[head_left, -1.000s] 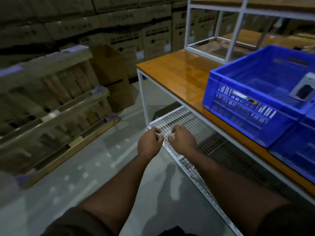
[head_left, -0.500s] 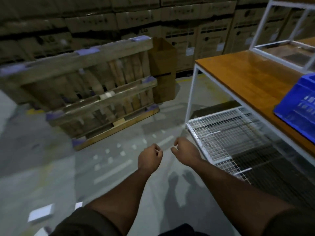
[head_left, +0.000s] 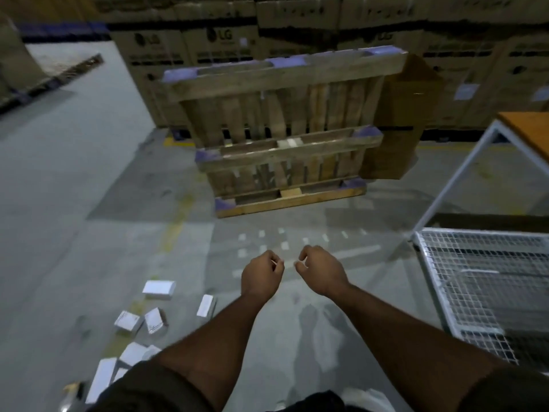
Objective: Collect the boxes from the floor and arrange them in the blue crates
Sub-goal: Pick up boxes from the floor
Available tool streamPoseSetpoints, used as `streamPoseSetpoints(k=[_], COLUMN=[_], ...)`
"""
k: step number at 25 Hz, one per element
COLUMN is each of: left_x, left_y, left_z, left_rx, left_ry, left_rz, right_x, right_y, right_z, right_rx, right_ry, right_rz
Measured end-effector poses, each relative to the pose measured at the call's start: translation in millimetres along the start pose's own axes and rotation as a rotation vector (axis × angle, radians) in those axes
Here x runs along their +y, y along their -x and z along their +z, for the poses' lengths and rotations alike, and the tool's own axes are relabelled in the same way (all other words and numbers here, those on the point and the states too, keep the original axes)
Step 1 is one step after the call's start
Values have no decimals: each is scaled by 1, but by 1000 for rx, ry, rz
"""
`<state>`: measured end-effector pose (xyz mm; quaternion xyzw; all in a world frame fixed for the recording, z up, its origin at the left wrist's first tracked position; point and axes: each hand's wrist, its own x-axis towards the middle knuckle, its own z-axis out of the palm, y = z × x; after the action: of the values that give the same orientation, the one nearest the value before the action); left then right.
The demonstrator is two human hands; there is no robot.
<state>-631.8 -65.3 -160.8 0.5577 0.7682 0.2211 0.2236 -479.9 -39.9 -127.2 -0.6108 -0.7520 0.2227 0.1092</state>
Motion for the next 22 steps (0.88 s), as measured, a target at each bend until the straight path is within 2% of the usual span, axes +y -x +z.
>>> streamPoseSetpoints(k=[12,16,22], left_x=[-78,-100,-145], left_y=[-10,11,59], left_z=[-52,-64,-69], left_rx=[235,339,384], left_ry=[77,111,125], left_rz=[-421,-607,-814], right_x=[-89,-118,-151], right_y=[-79,-82,-59], right_z=[69,96,130], right_rx=[-303,-407,-550], right_ry=[72,60,89], right_rz=[-402,-542,-675])
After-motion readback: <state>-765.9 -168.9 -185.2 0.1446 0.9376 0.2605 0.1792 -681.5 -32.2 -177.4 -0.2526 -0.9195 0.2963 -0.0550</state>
